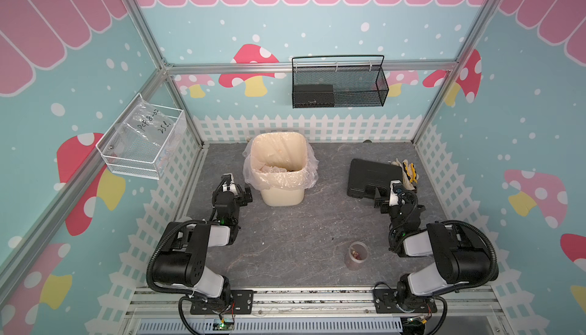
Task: Empty the moldy dried flower tea in the jars
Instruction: Pick up the jar from the center of the board.
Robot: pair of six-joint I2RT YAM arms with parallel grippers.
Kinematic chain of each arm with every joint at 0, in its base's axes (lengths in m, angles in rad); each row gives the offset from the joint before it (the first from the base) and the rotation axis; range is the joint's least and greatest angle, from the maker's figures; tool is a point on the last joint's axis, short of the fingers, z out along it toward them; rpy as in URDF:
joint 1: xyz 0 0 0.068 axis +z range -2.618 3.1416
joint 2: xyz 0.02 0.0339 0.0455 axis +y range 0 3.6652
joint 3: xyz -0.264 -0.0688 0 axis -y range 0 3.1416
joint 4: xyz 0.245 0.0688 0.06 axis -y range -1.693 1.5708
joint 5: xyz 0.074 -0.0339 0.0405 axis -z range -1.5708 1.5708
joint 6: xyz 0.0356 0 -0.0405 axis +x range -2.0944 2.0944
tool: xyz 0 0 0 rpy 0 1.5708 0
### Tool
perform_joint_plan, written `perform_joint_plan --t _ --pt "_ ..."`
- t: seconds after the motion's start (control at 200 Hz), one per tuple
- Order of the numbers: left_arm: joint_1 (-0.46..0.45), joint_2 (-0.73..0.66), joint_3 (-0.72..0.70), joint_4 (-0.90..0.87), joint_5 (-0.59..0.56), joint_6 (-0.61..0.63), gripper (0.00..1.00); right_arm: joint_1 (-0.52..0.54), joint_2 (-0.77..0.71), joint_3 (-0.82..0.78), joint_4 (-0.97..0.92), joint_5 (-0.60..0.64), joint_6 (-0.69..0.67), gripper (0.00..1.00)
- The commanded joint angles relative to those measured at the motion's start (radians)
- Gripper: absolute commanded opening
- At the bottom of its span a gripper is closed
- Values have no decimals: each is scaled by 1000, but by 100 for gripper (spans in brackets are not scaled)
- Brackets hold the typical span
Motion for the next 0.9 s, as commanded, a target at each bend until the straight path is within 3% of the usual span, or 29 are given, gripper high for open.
perform_joint_plan --t 0.0,0.225,0.35,0.55,0.675,0.775,0.896 --pt "4 6 18 -14 -3 10 100 -5 0 2 12 -5 -11 100" --pt "3 -58 -40 45 1 12 99 -5 -19 -14 28 9 -4 100" --pt "-5 -216 -101 9 -23 4 99 -3 -214 -55 -55 49 9 99" --pt "-55 -595 -46 -462 -119 -129 99 -3 -628 73 -586 0 85 99" --pt "-101 -782 1 -703 -120 -251 99 -3 -815 177 -876 -76 157 97" --pt "-125 -872 58 -867 -44 -352 99 -2 -888 280 -1096 -165 219 94" --pt "-156 -932 106 -970 95 -445 98 -2 -877 429 -1356 -331 234 94"
